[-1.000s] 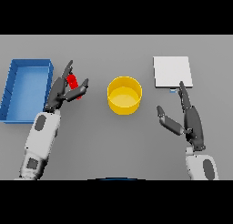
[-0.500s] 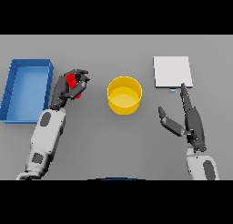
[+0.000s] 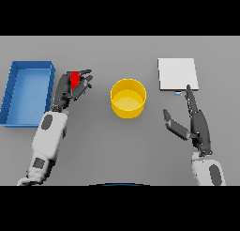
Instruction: Pick up the red beaker and tilt it to pour out 1 green nut into yellow bowl. Pick up the yellow bowl and place it on the metallic measuring scale.
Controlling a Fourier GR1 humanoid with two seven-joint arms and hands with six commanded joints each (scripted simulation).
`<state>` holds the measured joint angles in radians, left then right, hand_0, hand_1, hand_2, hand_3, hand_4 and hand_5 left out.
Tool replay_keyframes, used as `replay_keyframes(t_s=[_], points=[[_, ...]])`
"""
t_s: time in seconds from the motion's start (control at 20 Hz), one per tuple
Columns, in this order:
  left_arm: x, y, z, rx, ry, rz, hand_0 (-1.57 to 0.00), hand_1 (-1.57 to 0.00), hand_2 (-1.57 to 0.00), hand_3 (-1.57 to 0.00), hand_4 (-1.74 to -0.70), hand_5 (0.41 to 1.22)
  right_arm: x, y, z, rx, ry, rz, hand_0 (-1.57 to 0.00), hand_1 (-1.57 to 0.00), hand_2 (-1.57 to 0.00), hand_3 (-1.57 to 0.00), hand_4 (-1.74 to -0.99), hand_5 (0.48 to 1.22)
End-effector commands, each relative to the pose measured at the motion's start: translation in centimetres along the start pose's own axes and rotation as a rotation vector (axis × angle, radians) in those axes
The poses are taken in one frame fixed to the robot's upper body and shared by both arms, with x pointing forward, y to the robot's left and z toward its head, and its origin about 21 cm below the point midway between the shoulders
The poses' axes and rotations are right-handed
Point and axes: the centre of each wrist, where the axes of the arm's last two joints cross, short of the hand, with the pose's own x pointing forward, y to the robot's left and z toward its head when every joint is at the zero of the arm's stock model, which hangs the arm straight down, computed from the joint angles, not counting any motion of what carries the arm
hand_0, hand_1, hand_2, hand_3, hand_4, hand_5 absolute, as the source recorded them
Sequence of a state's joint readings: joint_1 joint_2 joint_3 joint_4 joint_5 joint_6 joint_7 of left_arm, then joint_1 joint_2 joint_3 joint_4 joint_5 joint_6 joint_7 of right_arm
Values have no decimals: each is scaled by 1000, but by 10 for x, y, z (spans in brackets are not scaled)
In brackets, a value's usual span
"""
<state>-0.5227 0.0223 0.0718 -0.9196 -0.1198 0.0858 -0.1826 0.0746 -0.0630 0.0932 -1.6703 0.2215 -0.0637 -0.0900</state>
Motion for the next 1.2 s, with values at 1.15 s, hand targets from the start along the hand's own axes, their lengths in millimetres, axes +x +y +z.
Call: replay_keyframes(t_s=[1.15], points=[[98,-41,-33,-256,-107,-1050,-1570,-1570,-1570,-1570,-1740,1145,5,1,3,15,18,28,1,1,1,1,-1262,694]])
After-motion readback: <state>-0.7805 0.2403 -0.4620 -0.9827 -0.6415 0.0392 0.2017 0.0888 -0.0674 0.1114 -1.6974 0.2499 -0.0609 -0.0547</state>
